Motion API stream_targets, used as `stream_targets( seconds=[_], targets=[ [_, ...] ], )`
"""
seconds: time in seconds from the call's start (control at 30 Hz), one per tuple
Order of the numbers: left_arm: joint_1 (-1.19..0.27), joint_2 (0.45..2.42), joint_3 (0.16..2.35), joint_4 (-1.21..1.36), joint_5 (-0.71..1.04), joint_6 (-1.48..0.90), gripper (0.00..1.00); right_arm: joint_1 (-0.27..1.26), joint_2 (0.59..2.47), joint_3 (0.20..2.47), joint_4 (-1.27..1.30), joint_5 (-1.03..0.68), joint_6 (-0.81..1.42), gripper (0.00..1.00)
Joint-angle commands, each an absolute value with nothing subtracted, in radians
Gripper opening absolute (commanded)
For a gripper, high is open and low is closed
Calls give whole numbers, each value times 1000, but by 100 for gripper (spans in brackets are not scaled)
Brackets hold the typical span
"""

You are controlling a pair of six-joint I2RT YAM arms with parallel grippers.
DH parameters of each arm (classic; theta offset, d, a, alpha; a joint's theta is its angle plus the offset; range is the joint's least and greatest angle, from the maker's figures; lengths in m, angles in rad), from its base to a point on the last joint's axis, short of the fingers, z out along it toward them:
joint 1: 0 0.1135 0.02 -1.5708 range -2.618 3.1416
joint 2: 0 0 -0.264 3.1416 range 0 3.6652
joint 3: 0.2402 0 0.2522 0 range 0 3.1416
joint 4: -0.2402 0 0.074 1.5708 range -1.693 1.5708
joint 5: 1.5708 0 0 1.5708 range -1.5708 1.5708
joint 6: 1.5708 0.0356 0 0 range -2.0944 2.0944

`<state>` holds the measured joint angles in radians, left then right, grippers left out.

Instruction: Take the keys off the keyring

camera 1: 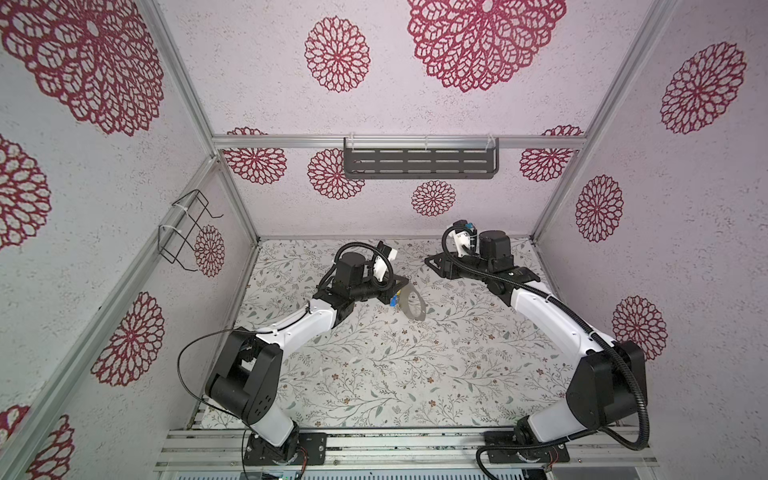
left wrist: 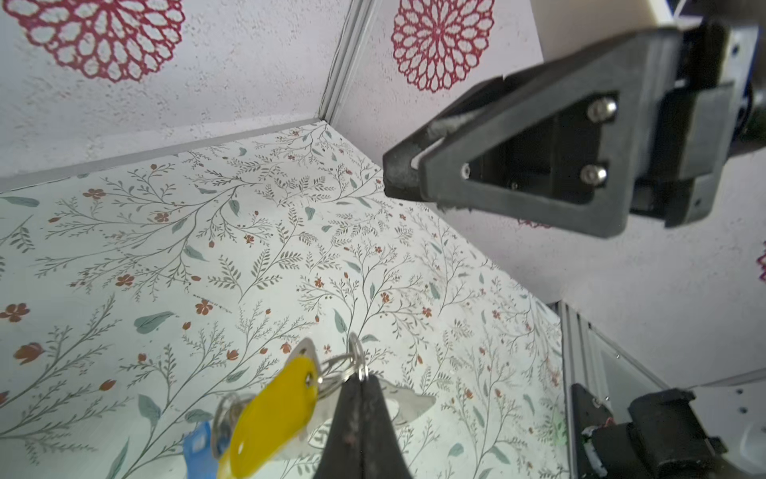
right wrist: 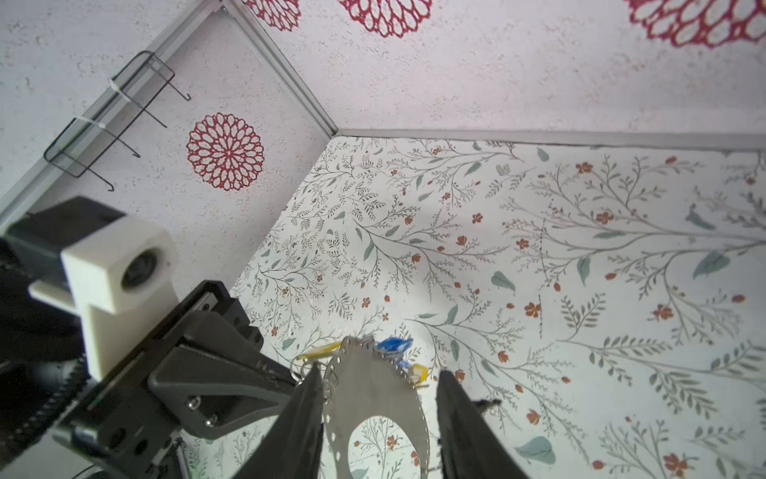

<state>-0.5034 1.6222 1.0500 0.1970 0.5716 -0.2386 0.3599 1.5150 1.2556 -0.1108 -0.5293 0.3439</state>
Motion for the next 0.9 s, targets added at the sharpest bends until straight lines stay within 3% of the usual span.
stream_targets(
  seconds=[0.0, 0.17, 0.33, 0.63, 0.8, 0.87],
  targets=[
    [-509, 1578, 1029, 259, 653, -30, 0, 362, 1475, 1230, -131, -568, 373, 40],
    [-509, 1581, 1117, -14, 774, 268, 0, 361, 1462, 1211, -161, -620, 355, 34],
    [-512, 1614, 1228, -269, 782, 444, 0, 369, 1479, 1221, -157, -703, 420, 47],
    [-528, 1662, 1285, -319, 772, 478, 0, 412, 1555, 1342, -301, -682, 428, 53],
    [-533, 1671, 1302, -333, 761, 486, 0, 440, 1592, 1397, -400, -655, 414, 50],
    [-532, 1671, 1302, -331, 760, 485, 0, 454, 1607, 1415, -444, -623, 402, 45]
  ],
)
